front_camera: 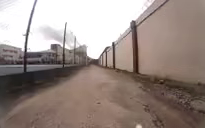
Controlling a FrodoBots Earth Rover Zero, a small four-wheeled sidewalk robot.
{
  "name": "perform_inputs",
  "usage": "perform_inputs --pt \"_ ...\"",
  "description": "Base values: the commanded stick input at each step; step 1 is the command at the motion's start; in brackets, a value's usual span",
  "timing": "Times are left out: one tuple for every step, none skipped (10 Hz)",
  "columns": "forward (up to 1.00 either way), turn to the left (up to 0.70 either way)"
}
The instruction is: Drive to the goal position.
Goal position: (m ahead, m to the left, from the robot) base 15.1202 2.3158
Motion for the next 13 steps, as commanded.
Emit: perform_inputs --pt "0.30 0.00" --pt "0.30 0.00" --pt "0.28 0.00" --pt "0.11 0.00" --pt "0.00 0.00" --pt "0.00 0.00" --pt "0.16 0.00" --pt "0.26 0.00" --pt "0.30 0.00" --pt "0.30 0.00" --pt "0.30 0.00" --pt "0.30 0.00" --pt "0.30 0.00"
